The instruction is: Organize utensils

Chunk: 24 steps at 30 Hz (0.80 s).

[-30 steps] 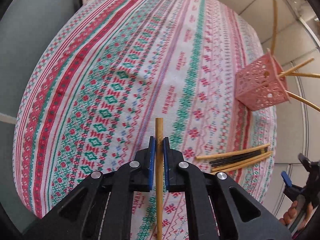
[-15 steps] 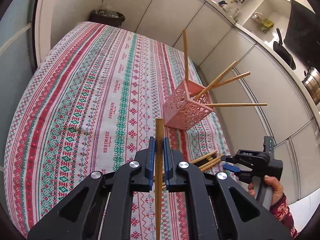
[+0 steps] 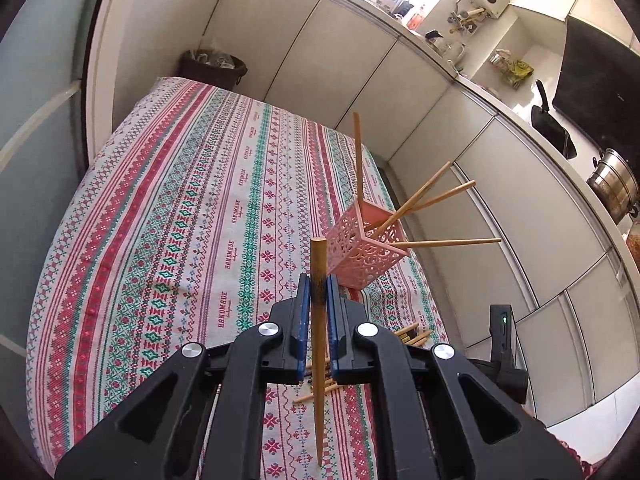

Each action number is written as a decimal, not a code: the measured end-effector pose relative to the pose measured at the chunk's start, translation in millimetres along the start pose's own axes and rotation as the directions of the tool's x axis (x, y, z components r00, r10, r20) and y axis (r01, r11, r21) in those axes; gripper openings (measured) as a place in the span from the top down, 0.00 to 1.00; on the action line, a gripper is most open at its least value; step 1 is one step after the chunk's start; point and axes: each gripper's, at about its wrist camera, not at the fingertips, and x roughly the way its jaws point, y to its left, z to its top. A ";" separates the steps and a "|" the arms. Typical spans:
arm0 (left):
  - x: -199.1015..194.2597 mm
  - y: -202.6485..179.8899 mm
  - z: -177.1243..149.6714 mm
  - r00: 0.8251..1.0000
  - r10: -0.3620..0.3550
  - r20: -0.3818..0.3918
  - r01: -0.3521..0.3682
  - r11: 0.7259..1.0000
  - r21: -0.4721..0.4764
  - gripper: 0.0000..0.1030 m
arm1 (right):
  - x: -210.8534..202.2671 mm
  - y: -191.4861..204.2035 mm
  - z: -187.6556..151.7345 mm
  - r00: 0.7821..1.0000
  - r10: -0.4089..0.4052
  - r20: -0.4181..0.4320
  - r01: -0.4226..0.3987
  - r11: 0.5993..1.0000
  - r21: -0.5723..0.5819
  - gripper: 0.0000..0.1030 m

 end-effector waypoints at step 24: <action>-26.6 35.8 14.8 0.997 0.055 0.046 -0.050 0.994 -0.102 0.92 | 10.6 38.2 26.7 0.961 -0.276 0.033 0.278 0.949 -0.149 0.88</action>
